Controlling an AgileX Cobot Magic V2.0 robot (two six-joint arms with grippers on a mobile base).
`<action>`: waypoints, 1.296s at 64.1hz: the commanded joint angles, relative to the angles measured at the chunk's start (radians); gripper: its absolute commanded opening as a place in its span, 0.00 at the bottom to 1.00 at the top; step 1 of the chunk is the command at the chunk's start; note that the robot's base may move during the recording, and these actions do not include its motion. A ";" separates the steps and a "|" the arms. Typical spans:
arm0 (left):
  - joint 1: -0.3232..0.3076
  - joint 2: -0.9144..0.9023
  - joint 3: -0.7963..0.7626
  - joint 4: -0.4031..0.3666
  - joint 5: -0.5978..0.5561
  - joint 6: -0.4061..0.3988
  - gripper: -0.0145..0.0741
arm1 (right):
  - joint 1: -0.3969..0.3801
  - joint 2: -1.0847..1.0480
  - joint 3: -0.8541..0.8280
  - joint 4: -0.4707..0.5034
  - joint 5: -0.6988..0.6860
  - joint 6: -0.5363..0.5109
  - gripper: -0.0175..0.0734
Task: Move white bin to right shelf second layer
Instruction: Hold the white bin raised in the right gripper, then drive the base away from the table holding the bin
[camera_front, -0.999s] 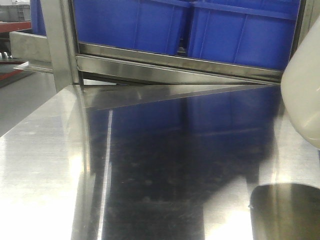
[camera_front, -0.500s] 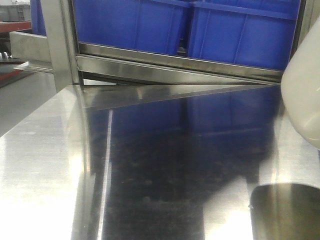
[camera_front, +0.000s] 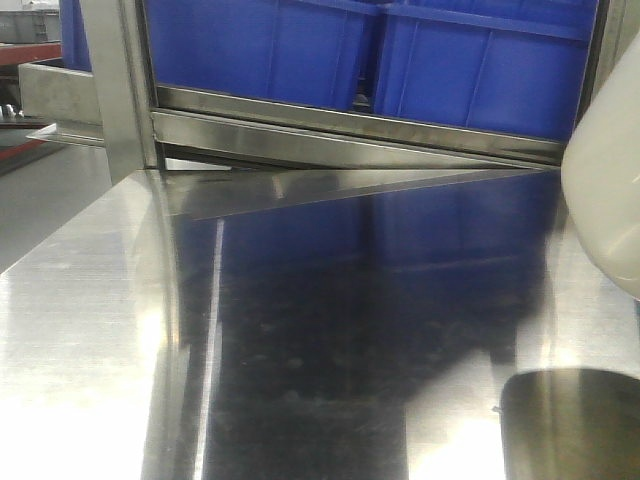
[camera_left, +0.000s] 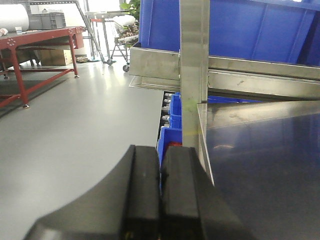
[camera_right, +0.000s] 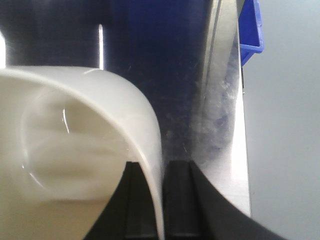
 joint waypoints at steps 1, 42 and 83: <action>-0.004 -0.013 0.037 -0.006 -0.084 -0.003 0.26 | -0.001 -0.008 -0.029 -0.003 -0.086 -0.007 0.25; -0.004 -0.013 0.037 -0.006 -0.084 -0.003 0.26 | -0.001 -0.006 -0.029 -0.003 -0.086 -0.007 0.25; -0.004 -0.013 0.037 -0.006 -0.084 -0.003 0.26 | -0.001 -0.006 -0.029 -0.003 -0.085 -0.007 0.25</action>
